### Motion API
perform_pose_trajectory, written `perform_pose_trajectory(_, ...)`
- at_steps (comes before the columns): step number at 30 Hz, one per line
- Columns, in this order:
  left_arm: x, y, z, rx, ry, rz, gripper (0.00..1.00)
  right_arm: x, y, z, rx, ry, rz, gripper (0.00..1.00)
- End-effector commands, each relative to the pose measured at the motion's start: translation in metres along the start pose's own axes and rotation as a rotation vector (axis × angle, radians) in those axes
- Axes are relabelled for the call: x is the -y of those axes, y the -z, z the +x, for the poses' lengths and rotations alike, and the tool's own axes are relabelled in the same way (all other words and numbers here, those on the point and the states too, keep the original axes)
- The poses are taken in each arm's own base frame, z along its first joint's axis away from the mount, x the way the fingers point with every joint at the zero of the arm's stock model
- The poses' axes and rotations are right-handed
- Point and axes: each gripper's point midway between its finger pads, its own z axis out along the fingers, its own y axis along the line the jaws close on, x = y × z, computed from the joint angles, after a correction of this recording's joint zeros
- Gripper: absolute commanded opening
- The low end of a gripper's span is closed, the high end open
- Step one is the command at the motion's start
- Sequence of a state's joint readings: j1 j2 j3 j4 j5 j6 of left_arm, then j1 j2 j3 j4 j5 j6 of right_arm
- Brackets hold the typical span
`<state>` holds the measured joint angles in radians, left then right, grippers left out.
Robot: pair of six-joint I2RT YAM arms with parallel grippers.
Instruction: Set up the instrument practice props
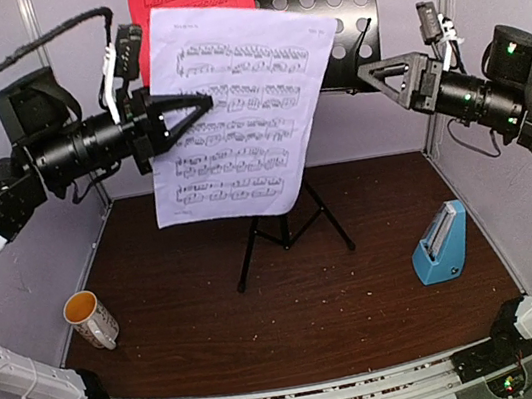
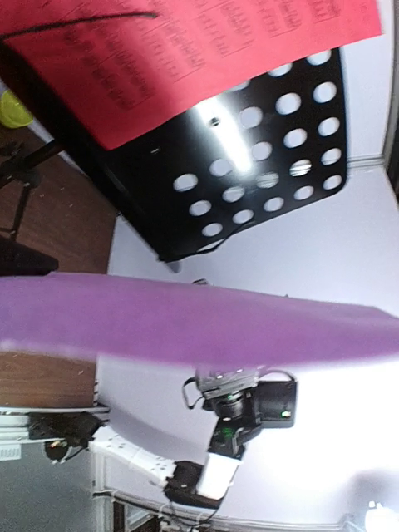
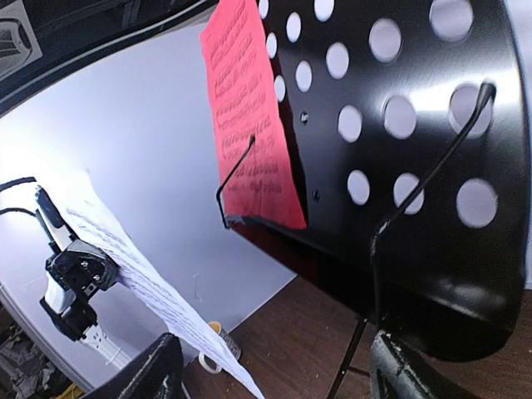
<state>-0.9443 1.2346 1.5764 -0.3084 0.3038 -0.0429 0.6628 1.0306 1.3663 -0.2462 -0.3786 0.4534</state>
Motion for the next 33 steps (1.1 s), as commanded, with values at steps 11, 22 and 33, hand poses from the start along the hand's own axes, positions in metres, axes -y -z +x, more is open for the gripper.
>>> perform_pose_trajectory(11, -0.059, -0.016, -0.145, 0.279, -0.070, -0.212, 0.00, 0.043, 0.019, -0.073, 0.228, -0.095, 0.364, 0.72)
perform_pose_trajectory(22, -0.095, -0.053, -0.160, 0.384, -0.086, -0.285, 0.00, 0.055, 0.010, -0.078, 0.232, -0.174, 0.418, 0.58)
perform_pose_trajectory(33, -0.097, -0.075, -0.157, 0.420, -0.212, -0.303, 0.00, 0.059, -0.013, -0.075, 0.240, -0.282, 0.388, 0.50)
